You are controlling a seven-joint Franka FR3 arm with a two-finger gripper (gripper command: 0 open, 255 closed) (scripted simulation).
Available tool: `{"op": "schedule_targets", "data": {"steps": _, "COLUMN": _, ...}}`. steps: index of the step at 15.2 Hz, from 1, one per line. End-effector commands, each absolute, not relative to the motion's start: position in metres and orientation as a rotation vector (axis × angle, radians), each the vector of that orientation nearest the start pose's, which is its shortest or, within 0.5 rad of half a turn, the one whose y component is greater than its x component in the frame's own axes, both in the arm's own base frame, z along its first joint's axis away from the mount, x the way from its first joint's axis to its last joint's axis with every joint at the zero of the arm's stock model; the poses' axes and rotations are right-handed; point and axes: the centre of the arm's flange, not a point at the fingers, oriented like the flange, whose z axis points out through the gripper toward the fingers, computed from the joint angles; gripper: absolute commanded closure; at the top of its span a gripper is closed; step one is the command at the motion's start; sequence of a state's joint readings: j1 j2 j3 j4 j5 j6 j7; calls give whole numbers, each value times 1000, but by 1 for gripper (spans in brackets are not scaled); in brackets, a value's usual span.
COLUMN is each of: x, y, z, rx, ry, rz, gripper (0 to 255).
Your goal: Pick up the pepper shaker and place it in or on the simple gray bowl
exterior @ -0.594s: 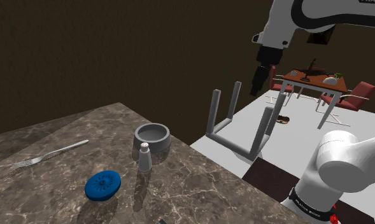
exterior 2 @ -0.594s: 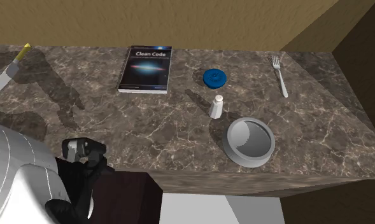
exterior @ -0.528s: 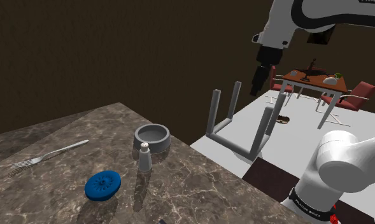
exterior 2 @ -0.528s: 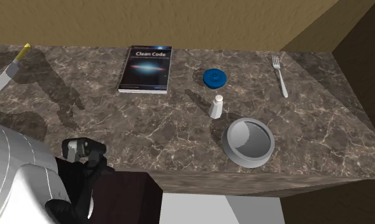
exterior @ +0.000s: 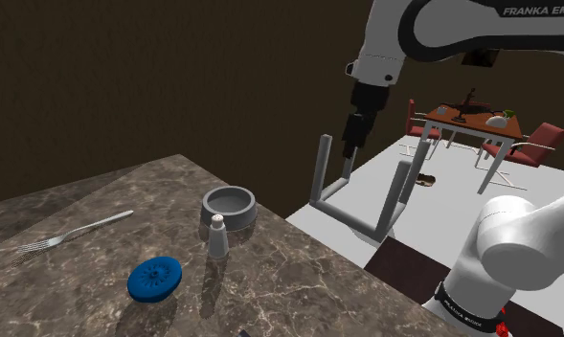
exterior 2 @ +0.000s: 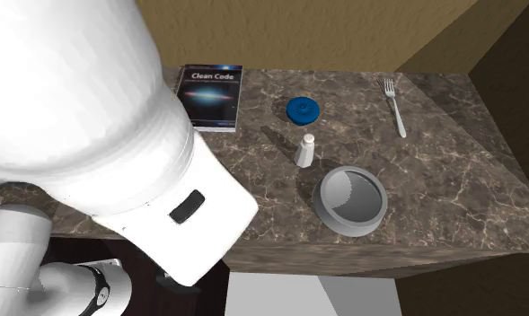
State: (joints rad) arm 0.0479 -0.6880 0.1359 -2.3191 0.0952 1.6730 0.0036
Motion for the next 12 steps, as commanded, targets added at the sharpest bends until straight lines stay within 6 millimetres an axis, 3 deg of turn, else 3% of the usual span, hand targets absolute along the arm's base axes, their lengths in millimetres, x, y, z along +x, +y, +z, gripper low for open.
{"op": "schedule_targets", "data": {"steps": 1, "x": 352, "y": 107, "z": 575, "rx": -3128, "ry": -221, "rz": -53, "gripper": 0}}
{"op": "schedule_targets", "data": {"steps": 12, "x": 425, "y": 230, "z": 523, "rx": -3173, "ry": -207, "rz": -22, "gripper": 0}}
